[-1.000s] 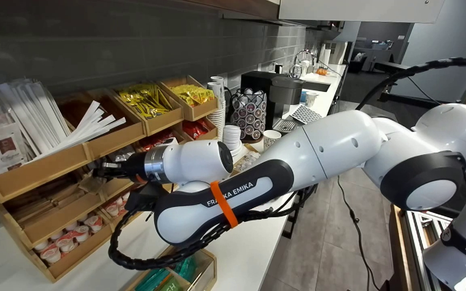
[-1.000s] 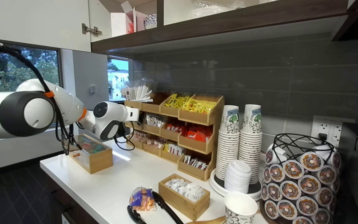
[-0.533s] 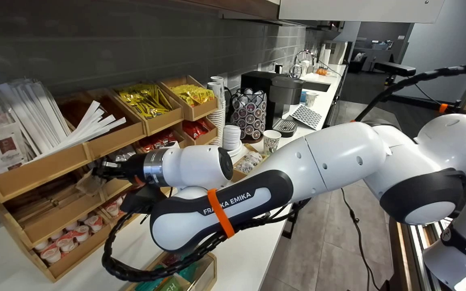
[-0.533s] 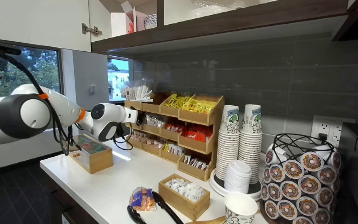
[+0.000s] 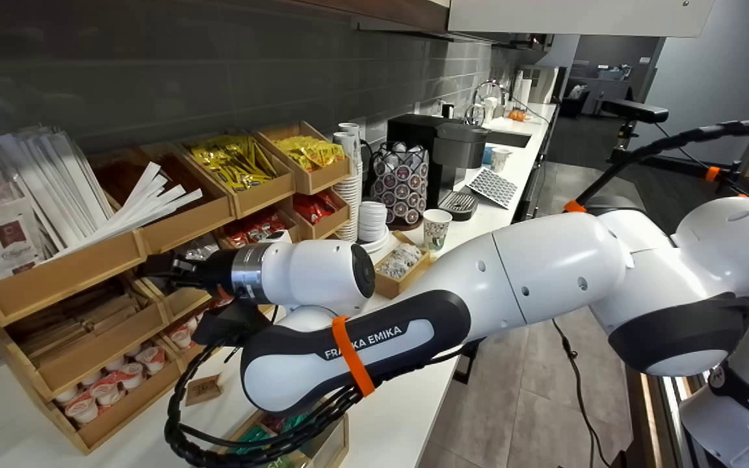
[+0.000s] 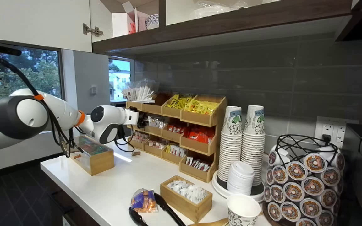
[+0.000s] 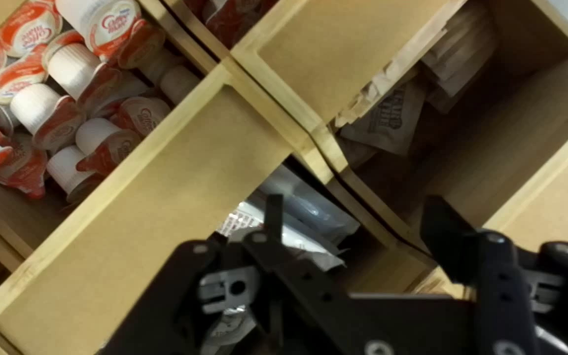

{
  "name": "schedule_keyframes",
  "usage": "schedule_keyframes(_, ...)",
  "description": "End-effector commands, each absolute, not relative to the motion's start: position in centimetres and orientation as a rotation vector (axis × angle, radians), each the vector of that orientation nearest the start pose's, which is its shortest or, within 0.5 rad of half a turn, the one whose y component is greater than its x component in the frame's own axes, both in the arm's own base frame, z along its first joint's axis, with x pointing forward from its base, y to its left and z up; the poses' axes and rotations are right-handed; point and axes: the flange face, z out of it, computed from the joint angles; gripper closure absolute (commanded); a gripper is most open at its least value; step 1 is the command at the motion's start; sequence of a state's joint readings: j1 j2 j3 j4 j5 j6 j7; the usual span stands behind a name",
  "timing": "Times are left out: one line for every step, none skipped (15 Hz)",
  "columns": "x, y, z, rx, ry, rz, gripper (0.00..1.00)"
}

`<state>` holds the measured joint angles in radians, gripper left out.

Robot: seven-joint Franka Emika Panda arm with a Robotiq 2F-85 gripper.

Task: Move the brown sachet, which is on the counter, closer to the other sachets

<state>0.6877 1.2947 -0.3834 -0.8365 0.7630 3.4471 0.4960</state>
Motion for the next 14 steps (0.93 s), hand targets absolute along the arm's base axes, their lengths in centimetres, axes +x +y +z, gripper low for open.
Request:
schedule_keyframes(73.3, 36.3, 29.6, -2.005, 0.502, -1.407, 0.0)
schedule_keyframes(73.4, 36.5, 29.8, -2.04, 0.477, -1.39, 0.0)
schedule_keyframes(73.6, 36.6, 30.0, -2.073, 0.452, -1.381, 0.0)
schedule_keyframes(73.7, 36.7, 30.2, -2.108, 0.426, -1.366, 0.0)
schedule_keyframes(73.8, 36.8, 30.6, -2.143, 0.398, -1.354, 0.0)
schedule_keyframes(73.9, 37.0, 31.0, -2.168, 0.369, -1.342, 0.0)
schedule_keyframes(74.0, 37.1, 31.3, -2.193, 0.343, -1.333, 0.0)
schedule_keyframes(74.1, 37.3, 31.6, -2.221, 0.311, -1.315, 0.0)
schedule_keyframes(74.2, 37.2, 31.8, -2.252, 0.282, -1.305, 0.0)
schedule_keyframes(74.2, 37.3, 31.9, -2.279, 0.253, -1.291, 0.0)
schedule_keyframes(74.2, 37.2, 32.0, -2.311, 0.219, -1.279, 0.0)
schedule_keyframes(74.2, 37.3, 32.0, -2.342, 0.183, -1.263, 0.0)
schedule_keyframes(74.2, 37.3, 32.1, -2.37, 0.151, -1.246, 0.0)
schedule_keyframes(74.1, 37.3, 32.0, -2.401, 0.116, -1.216, 0.0)
